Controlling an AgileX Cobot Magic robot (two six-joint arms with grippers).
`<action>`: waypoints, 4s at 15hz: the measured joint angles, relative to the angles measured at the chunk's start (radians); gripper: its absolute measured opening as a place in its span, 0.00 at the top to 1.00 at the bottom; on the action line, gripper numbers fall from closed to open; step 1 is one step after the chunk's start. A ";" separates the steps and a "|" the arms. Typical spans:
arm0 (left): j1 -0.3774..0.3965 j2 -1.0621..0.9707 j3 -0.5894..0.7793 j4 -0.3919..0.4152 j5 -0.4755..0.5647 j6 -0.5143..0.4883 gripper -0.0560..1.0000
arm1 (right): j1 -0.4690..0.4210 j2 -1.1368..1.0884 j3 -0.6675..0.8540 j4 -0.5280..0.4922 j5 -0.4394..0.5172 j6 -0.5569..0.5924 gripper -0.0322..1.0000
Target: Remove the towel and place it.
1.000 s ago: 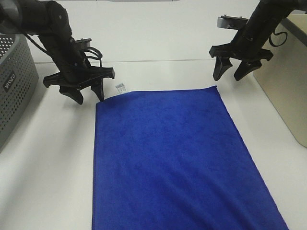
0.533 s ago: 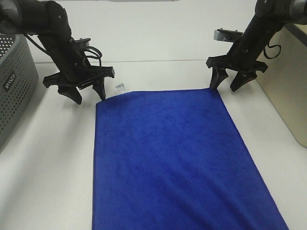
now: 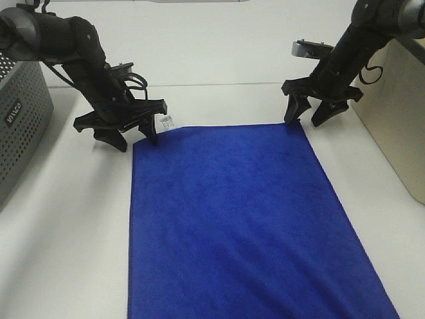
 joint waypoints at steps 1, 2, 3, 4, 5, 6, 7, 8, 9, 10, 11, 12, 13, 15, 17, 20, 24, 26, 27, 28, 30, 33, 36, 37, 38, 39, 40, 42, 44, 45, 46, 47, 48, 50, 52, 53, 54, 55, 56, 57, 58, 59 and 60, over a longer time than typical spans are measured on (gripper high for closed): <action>0.000 0.003 -0.001 -0.003 -0.002 0.002 0.38 | 0.000 0.015 0.000 0.004 0.000 0.000 0.32; 0.000 0.004 -0.003 -0.004 -0.004 0.002 0.38 | 0.000 0.027 -0.001 0.010 0.001 -0.001 0.32; 0.000 0.005 -0.004 -0.007 -0.010 0.004 0.38 | 0.000 0.029 -0.001 0.019 0.001 -0.001 0.32; 0.000 0.006 -0.004 -0.011 -0.021 0.015 0.38 | 0.000 0.037 -0.003 0.057 0.000 -0.021 0.32; 0.000 0.006 -0.004 -0.013 -0.022 0.022 0.38 | 0.000 0.043 -0.003 0.092 0.000 -0.044 0.32; 0.000 0.006 -0.004 -0.016 -0.024 0.027 0.38 | 0.000 0.049 -0.007 0.131 0.000 -0.061 0.33; 0.000 0.006 -0.004 -0.017 -0.024 0.029 0.38 | 0.000 0.053 -0.007 0.159 -0.003 -0.077 0.33; 0.000 0.006 -0.004 -0.017 -0.024 0.032 0.39 | 0.000 0.054 -0.007 0.168 -0.005 -0.078 0.34; 0.000 0.007 -0.004 -0.017 -0.026 0.036 0.41 | 0.000 0.056 -0.007 0.168 -0.008 -0.078 0.36; 0.000 0.007 -0.004 -0.018 -0.030 0.038 0.44 | 0.000 0.057 -0.008 0.168 -0.009 -0.078 0.38; 0.000 0.008 -0.004 -0.020 -0.038 0.040 0.48 | 0.000 0.058 -0.008 0.161 -0.013 -0.078 0.42; 0.000 0.010 -0.004 -0.027 -0.045 0.043 0.51 | 0.000 0.059 -0.008 0.149 -0.017 -0.078 0.46; 0.000 0.011 -0.004 -0.040 -0.046 0.049 0.55 | 0.000 0.059 -0.008 0.133 -0.023 -0.078 0.52; 0.000 0.017 -0.004 -0.075 -0.052 0.066 0.60 | 0.000 0.060 -0.008 0.104 -0.034 -0.078 0.68; 0.000 0.027 -0.004 -0.113 -0.069 0.082 0.67 | 0.000 0.062 -0.008 0.095 -0.040 -0.078 0.84; 0.000 0.033 -0.004 -0.134 -0.078 0.127 0.92 | 0.000 0.062 -0.008 0.093 -0.041 -0.078 0.95; 0.000 0.037 -0.008 -0.153 -0.084 0.172 0.95 | 0.000 0.062 -0.012 0.091 -0.040 -0.079 0.95; 0.012 0.041 -0.046 -0.137 -0.068 0.189 0.95 | 0.000 0.062 -0.026 0.081 -0.039 -0.079 0.95; 0.022 0.041 -0.076 -0.121 -0.063 0.190 0.95 | 0.000 0.063 -0.039 0.078 -0.039 -0.079 0.95; 0.032 0.041 -0.115 -0.108 -0.057 0.191 0.95 | 0.000 0.063 -0.055 0.077 -0.040 -0.079 0.95; 0.042 0.041 -0.180 -0.060 -0.044 0.194 0.95 | 0.000 0.064 -0.083 0.081 -0.052 -0.079 0.95; 0.054 0.054 -0.276 -0.033 -0.042 0.217 0.95 | 0.000 0.066 -0.132 0.102 -0.082 -0.083 0.95; 0.056 0.104 -0.387 -0.025 -0.053 0.246 0.95 | 0.001 0.067 -0.203 0.108 -0.159 -0.114 0.95; 0.056 0.127 -0.418 -0.025 -0.080 0.248 0.95 | 0.001 0.071 -0.209 0.108 -0.197 -0.132 0.95; 0.057 0.148 -0.435 -0.021 -0.109 0.252 0.95 | 0.001 0.074 -0.209 0.107 -0.240 -0.149 0.95; 0.057 0.163 -0.443 -0.021 -0.149 0.262 0.95 | 0.001 0.078 -0.209 0.106 -0.279 -0.162 0.95; 0.057 0.178 -0.444 -0.021 -0.185 0.271 0.95 | 0.001 0.078 -0.209 0.106 -0.321 -0.179 0.95; 0.057 0.205 -0.444 -0.023 -0.258 0.292 0.95 | 0.001 0.078 -0.209 0.106 -0.413 -0.203 0.95; 0.056 0.219 -0.444 -0.025 -0.312 0.298 0.95 | 0.001 0.081 -0.209 0.109 -0.447 -0.209 0.95; 0.056 0.227 -0.444 -0.025 -0.340 0.298 0.95 | 0.001 0.092 -0.209 0.109 -0.463 -0.211 0.95; 0.056 0.235 -0.444 -0.025 -0.364 0.298 0.95 | 0.001 0.109 -0.210 0.109 -0.475 -0.212 0.95; 0.051 0.240 -0.444 -0.024 -0.387 0.299 0.95 | 0.001 0.130 -0.210 0.109 -0.479 -0.216 0.95; 0.045 0.248 -0.444 -0.023 -0.413 0.311 0.95 | 0.001 0.154 -0.210 0.108 -0.483 -0.216 0.95; 0.027 0.270 -0.444 -0.018 -0.482 0.357 0.95 | 0.001 0.187 -0.210 0.106 -0.544 -0.216 0.95; 0.022 0.280 -0.444 -0.017 -0.521 0.371 0.95 | 0.001 0.190 -0.210 0.100 -0.588 -0.224 0.95; 0.022 0.283 -0.444 -0.014 -0.533 0.371 0.95 | 0.001 0.190 -0.210 0.098 -0.602 -0.227 0.95; 0.022 0.284 -0.444 -0.007 -0.548 0.371 0.95 | 0.001 0.192 -0.210 0.098 -0.622 -0.231 0.95; 0.022 0.285 -0.444 -0.005 -0.561 0.372 0.95 | 0.001 0.197 -0.210 0.098 -0.633 -0.233 0.95; 0.022 0.287 -0.444 0.002 -0.566 0.374 0.95 | 0.001 0.202 -0.210 0.098 -0.638 -0.233 0.95; 0.022 0.293 -0.444 0.002 -0.569 0.374 0.95 | 0.001 0.212 -0.210 0.098 -0.643 -0.233 0.95; 0.022 0.301 -0.445 0.002 -0.572 0.374 0.95 | 0.001 0.217 -0.210 0.098 -0.645 -0.233 0.95; 0.022 0.312 -0.446 0.002 -0.572 0.374 0.95 | 0.001 0.220 -0.210 0.098 -0.645 -0.233 0.95; 0.022 0.321 -0.446 0.002 -0.574 0.374 0.95 | 0.001 0.222 -0.210 0.098 -0.646 -0.233 0.95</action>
